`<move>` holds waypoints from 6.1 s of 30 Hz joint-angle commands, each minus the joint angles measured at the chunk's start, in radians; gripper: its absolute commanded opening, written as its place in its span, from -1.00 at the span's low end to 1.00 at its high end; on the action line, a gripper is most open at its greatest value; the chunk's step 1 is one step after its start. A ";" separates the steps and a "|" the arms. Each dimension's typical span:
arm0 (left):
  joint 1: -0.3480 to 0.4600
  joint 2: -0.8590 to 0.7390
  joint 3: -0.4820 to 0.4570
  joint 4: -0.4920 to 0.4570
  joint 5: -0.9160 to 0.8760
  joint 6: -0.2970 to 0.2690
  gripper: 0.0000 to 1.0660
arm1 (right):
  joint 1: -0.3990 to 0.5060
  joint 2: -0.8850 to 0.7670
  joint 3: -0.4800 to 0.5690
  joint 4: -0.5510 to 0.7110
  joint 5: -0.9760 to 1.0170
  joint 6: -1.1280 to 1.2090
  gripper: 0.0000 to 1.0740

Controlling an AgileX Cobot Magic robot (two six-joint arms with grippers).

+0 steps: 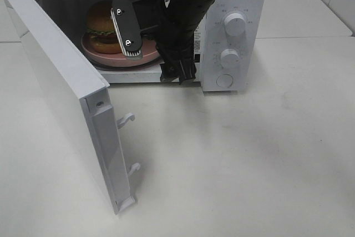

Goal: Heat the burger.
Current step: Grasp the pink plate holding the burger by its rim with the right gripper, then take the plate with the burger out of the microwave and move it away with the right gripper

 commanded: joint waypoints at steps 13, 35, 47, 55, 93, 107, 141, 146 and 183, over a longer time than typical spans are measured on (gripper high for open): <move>0.003 -0.007 0.003 -0.001 -0.013 -0.005 0.88 | 0.003 0.214 -0.196 0.053 -0.048 0.000 0.51; 0.003 -0.007 0.003 -0.001 -0.013 -0.005 0.88 | -0.027 0.479 -0.527 0.059 -0.008 0.094 0.42; 0.003 -0.007 0.003 -0.001 -0.013 -0.005 0.88 | -0.046 0.501 -0.536 0.076 -0.009 0.111 -0.28; 0.003 -0.007 0.003 -0.001 -0.013 -0.005 0.88 | -0.043 0.494 -0.536 0.083 0.032 0.120 -1.00; 0.003 -0.007 0.003 -0.001 -0.013 -0.005 0.88 | -0.011 0.210 -0.184 0.191 -0.137 -0.308 -1.00; 0.003 -0.007 0.003 -0.001 -0.013 -0.005 0.88 | -0.029 0.079 0.017 0.294 -0.246 -0.446 -1.00; 0.003 -0.007 0.003 -0.001 -0.013 -0.005 0.88 | -0.031 -0.328 0.524 0.289 -0.348 -0.506 -1.00; 0.003 -0.007 0.003 -0.001 -0.013 -0.005 0.88 | -0.031 -0.397 0.594 0.281 -0.359 -0.506 -1.00; 0.003 -0.007 0.003 -0.001 -0.013 -0.005 0.88 | -0.031 -1.099 1.130 0.204 -0.339 -0.367 -1.00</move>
